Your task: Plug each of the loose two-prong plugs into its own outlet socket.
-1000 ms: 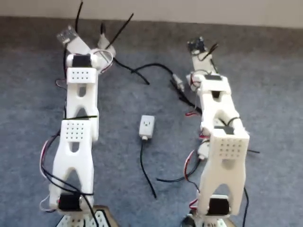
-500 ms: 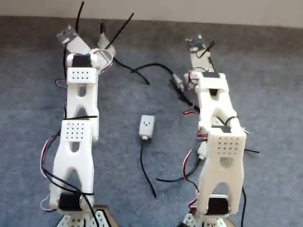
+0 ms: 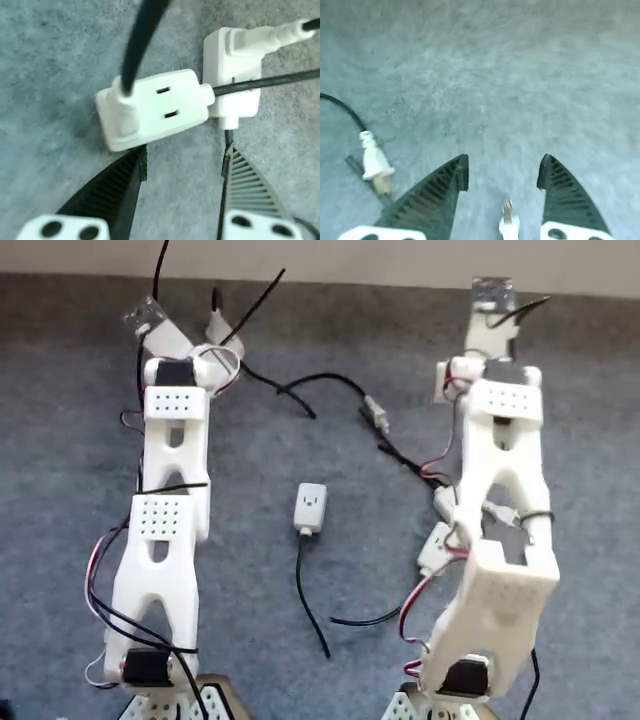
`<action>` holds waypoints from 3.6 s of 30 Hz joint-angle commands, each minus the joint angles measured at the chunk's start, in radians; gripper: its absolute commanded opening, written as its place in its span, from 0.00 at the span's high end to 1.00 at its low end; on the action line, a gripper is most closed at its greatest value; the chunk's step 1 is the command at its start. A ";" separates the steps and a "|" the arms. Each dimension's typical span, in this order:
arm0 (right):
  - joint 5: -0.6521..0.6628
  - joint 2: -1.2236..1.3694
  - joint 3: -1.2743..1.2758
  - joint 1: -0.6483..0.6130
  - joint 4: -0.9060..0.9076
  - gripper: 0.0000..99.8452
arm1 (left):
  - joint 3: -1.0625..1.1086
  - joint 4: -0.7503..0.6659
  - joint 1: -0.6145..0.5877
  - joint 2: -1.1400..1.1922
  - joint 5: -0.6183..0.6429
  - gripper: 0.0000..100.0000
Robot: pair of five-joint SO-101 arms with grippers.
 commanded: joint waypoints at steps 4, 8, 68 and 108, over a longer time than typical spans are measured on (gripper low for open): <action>-0.015 -0.199 -0.035 0.059 0.174 0.77 | -0.036 -0.203 0.116 -0.015 -0.003 0.74; -0.015 -0.211 -0.027 0.150 0.223 0.77 | -0.035 -0.325 0.183 -0.007 -0.011 0.74; -0.008 0.004 0.216 0.437 0.403 0.77 | 0.090 -0.258 0.173 0.028 -0.451 0.75; 0.146 0.024 -0.111 0.205 0.605 0.77 | 0.117 -0.032 0.134 -0.058 -0.295 0.75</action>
